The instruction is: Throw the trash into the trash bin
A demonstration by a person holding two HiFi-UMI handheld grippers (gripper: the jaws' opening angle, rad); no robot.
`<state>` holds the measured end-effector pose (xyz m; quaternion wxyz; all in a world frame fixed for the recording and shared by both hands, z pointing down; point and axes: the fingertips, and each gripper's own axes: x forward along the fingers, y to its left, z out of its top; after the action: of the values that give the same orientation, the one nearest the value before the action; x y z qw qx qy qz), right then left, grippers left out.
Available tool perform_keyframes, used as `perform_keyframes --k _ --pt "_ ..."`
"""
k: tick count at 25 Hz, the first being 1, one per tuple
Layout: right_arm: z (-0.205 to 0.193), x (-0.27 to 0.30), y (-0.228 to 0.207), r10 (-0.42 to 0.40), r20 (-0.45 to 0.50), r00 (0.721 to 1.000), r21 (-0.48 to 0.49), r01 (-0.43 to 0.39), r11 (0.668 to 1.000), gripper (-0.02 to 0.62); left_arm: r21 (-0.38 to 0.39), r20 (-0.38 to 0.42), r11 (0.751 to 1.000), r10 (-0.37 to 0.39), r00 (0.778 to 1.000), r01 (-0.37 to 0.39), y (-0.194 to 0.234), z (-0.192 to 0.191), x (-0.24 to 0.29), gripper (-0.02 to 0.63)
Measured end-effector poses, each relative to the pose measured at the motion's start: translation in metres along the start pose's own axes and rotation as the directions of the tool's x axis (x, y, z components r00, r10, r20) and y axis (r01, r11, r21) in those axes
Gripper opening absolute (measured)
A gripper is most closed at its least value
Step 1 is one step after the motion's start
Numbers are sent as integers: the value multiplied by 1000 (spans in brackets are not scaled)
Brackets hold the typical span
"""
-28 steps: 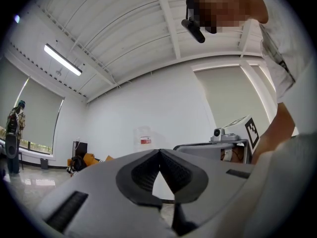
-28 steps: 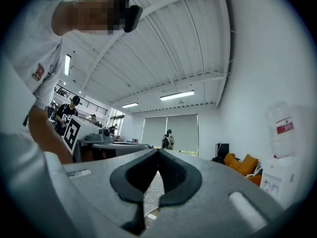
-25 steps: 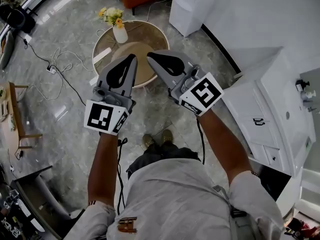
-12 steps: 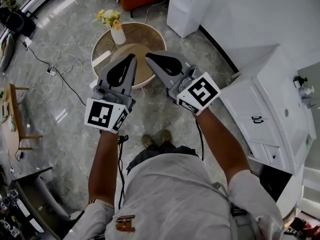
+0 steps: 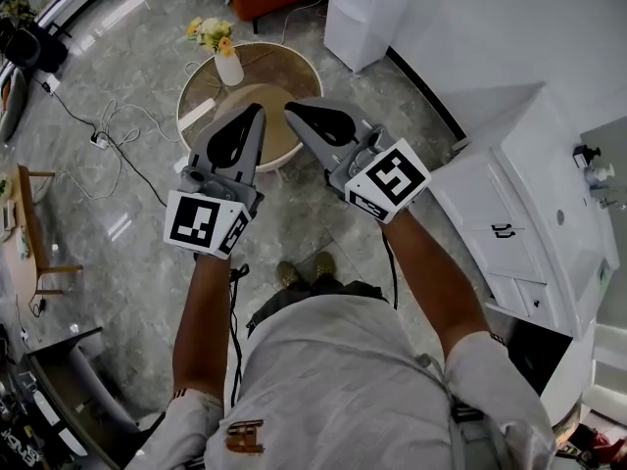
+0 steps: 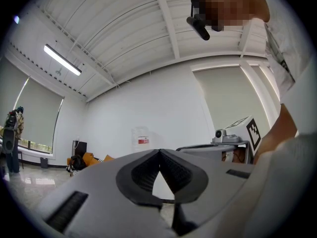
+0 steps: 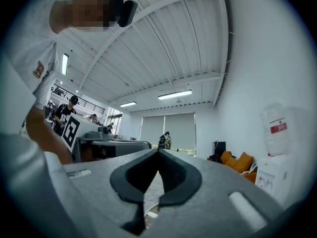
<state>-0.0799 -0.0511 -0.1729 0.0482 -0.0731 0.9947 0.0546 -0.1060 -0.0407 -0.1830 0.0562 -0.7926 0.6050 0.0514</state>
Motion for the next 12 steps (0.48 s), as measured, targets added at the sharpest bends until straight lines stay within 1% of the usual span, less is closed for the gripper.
perform_keyframes --k 12 --pt "2 -1 6 -15 -6 1000 -7 15 1000 0 -10 9 1000 -4 1000 5 1 2 -7 -2"
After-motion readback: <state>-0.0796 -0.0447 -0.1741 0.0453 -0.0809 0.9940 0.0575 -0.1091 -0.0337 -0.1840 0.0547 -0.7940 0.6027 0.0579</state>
